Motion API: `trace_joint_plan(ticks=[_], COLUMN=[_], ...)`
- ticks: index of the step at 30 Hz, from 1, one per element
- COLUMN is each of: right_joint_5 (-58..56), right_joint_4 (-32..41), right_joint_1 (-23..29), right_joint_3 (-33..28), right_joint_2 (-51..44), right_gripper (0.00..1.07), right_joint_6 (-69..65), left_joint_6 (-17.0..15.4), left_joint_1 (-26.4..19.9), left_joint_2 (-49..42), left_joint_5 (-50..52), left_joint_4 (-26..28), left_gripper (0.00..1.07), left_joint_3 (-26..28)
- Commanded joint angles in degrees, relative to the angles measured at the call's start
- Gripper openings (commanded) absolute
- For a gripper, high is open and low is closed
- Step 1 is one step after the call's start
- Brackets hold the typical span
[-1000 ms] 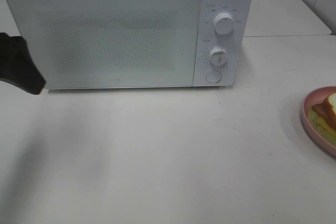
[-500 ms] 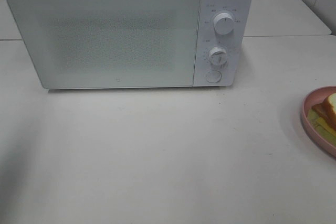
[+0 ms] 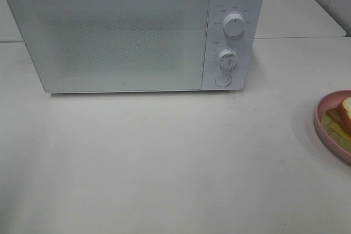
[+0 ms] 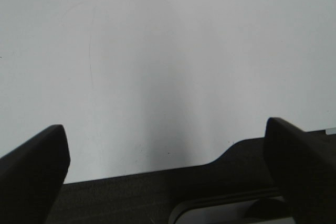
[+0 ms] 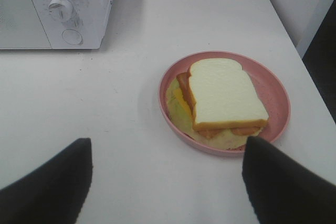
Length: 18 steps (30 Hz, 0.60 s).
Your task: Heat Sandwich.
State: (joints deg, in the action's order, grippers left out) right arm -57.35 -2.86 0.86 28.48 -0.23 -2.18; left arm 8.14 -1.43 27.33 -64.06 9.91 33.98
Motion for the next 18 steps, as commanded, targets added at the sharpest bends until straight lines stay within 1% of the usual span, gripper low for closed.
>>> trace_joint_plan(ticks=[1, 3, 4, 7, 10, 12, 15, 18], right_joint_5=[0.29, 0.29, 0.29, 0.29, 0.29, 0.29, 0.29, 0.29], right_joint_4=[0.29, 0.29, 0.29, 0.29, 0.29, 0.29, 0.29, 0.29], right_joint_1=[-0.23, -0.23, -0.23, -0.23, -0.23, -0.23, -0.23, -0.23], right_joint_3=[0.00, 0.00, 0.00, 0.00, 0.00, 0.00, 0.00, 0.00], right_joint_2=[-1.60, -1.60, -1.60, -1.60, -1.60, -1.60, -1.60, -1.60], right_gripper=[0.76, 0.76, 0.76, 0.76, 0.76, 0.76, 0.76, 0.76], right_joint_6=[0.23, 0.23, 0.23, 0.23, 0.23, 0.23, 0.23, 0.23], left_joint_6=[-0.11, -0.11, -0.11, -0.11, -0.11, -0.17, -0.17, -0.11], left_joint_1=[-0.17, -0.17, -0.17, -0.17, -0.17, -0.17, -0.17, -0.17], left_joint_2=[-4.53, -7.91, -11.63, -15.01, -21.60, -22.86, -28.59, -28.82], left_joint_5=[0.57, 0.52, 0.40, 1.43, 2.41, 2.41, 2.41, 2.41], left_joint_4=[0.34, 0.34, 0.34, 0.34, 0.29, 0.23, 0.17, 0.17], left_gripper=[0.95, 0.95, 0.95, 0.95, 0.95, 0.95, 0.95, 0.95], left_joint_3=[-1.32, -2.06, -2.86, -3.72, -4.30, -4.30, -4.30, -4.30])
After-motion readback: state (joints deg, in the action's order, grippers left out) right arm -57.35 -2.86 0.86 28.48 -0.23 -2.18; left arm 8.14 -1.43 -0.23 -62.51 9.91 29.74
